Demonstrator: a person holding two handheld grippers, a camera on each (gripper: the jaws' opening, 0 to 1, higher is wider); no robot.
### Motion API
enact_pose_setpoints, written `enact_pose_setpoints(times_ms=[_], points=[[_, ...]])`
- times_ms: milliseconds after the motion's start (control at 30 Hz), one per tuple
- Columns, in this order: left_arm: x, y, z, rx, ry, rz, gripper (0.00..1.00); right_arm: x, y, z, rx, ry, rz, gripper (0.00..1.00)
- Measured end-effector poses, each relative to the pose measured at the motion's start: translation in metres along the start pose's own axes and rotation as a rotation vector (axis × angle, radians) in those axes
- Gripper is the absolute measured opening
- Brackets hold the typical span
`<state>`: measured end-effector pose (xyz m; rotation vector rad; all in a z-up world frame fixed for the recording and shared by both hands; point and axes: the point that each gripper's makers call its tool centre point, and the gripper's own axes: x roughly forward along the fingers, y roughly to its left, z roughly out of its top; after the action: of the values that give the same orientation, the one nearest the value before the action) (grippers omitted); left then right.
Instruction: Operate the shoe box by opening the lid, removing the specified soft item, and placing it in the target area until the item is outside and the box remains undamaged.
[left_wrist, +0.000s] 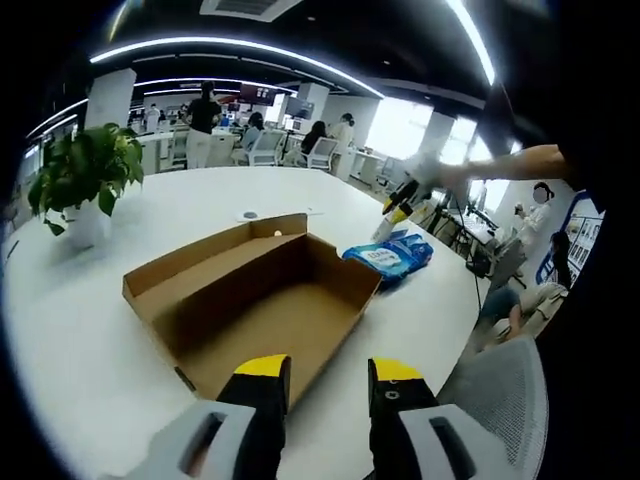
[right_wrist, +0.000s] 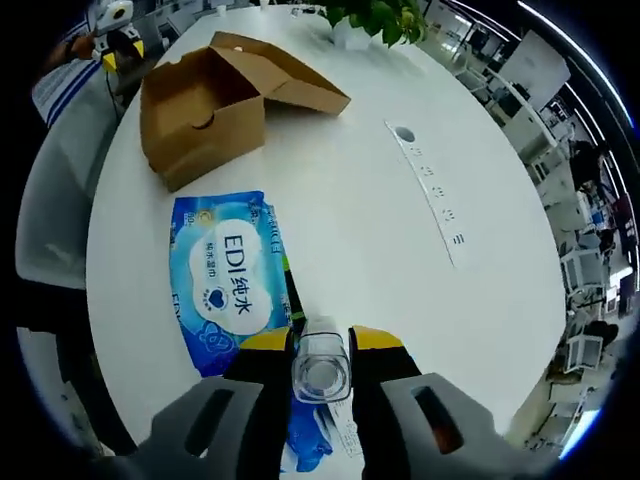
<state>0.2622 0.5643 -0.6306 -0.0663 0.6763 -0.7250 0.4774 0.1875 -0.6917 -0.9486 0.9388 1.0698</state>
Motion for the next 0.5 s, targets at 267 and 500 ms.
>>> enact_pose_setpoints(times_ms=[267,500], points=[[0.0,0.004,0.002,0.005,0.008,0.006,0.31,0.009,-0.002,-0.004,-0.067,0.053,0.025,0.19],[0.002,0.003,0.004,0.009,0.013,0.004,0.31,0.012,-0.004,-0.006,-0.117,0.085,0.043,0.19]])
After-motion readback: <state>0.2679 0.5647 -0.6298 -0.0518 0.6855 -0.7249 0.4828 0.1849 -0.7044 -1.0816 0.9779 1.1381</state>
